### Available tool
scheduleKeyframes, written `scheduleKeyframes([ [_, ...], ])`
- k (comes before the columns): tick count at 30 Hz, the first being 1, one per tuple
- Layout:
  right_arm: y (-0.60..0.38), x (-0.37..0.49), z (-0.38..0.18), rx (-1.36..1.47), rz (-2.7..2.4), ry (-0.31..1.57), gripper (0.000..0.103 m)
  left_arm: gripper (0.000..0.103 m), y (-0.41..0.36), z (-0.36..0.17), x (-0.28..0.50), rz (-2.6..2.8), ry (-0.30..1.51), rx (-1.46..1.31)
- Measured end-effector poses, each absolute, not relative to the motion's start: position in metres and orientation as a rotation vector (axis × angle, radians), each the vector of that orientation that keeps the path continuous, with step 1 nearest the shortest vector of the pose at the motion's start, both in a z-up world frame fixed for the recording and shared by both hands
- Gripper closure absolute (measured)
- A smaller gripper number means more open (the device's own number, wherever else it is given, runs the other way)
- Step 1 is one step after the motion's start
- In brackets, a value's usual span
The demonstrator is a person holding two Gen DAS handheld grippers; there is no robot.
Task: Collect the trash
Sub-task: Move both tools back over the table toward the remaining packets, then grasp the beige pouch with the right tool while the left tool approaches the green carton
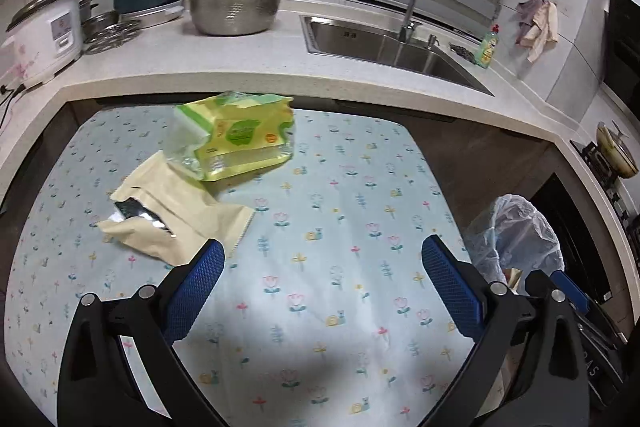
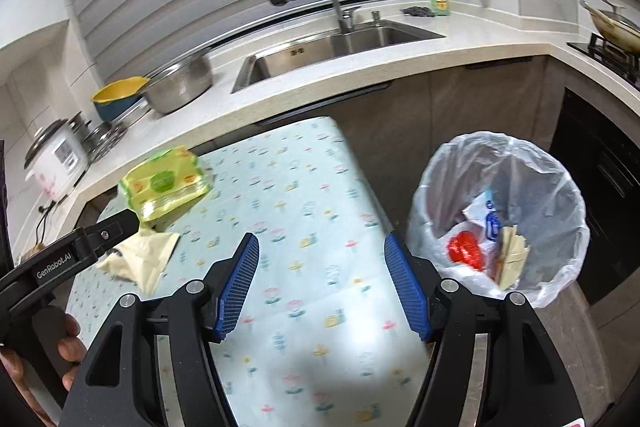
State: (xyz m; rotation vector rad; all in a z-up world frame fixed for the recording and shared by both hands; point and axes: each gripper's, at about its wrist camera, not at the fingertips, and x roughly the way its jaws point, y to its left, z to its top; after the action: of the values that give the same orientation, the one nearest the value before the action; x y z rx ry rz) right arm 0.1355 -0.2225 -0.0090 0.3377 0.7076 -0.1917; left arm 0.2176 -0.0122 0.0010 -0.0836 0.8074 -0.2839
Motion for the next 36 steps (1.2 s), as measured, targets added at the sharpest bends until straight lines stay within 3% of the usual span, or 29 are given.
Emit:
scheduleKeyframes([
  [13,-0.132,0.173,-0.011,0.272,-0.051,0.752,0.04,0.008,0.106,-0.012,0.226,-0.109,0.837,-0.215],
  [36,0.01,0.28,-0.067,0.169,0.153,0.871,0.04,0.008,0.209,-0.059,0.253,0.045,0.909,-0.277],
])
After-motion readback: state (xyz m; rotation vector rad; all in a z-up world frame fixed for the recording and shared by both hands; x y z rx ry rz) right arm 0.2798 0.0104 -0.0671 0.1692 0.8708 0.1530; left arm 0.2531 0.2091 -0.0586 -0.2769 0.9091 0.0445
